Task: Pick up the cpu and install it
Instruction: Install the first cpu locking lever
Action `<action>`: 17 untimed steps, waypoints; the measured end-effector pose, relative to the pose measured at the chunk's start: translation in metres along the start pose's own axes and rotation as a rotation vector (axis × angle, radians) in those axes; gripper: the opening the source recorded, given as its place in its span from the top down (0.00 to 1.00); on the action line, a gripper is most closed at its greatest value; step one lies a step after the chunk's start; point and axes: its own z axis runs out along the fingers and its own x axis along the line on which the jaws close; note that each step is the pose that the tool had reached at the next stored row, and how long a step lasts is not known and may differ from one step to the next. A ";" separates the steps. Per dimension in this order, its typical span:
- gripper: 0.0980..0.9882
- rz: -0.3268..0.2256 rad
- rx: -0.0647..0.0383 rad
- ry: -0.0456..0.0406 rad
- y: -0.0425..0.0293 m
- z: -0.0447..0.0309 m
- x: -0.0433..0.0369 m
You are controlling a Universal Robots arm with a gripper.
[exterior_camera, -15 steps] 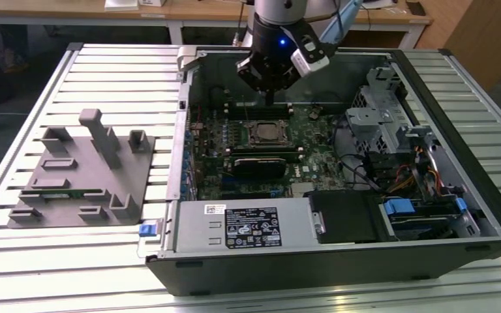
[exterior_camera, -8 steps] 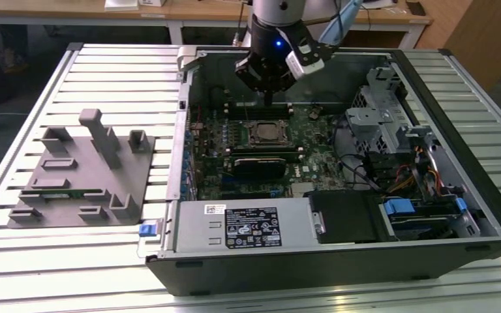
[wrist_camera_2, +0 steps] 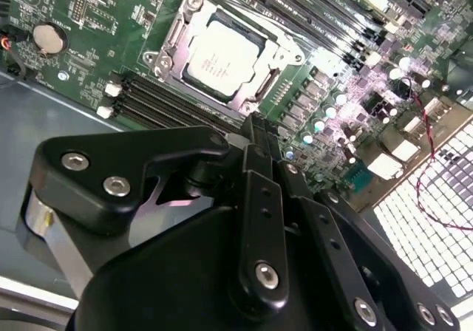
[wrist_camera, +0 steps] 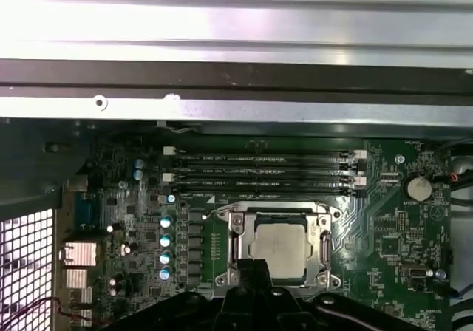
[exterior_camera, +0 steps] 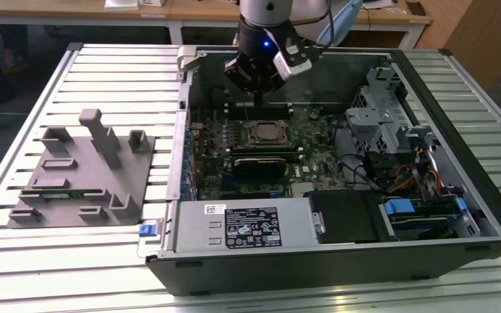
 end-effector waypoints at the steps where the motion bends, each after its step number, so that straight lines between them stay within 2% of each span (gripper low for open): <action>1: 0.99 0.000 0.000 0.0000 0.0000 0.0001 0.0003; 17: 0.99 0.000 0.000 0.0000 -0.0002 0.0022 0.0200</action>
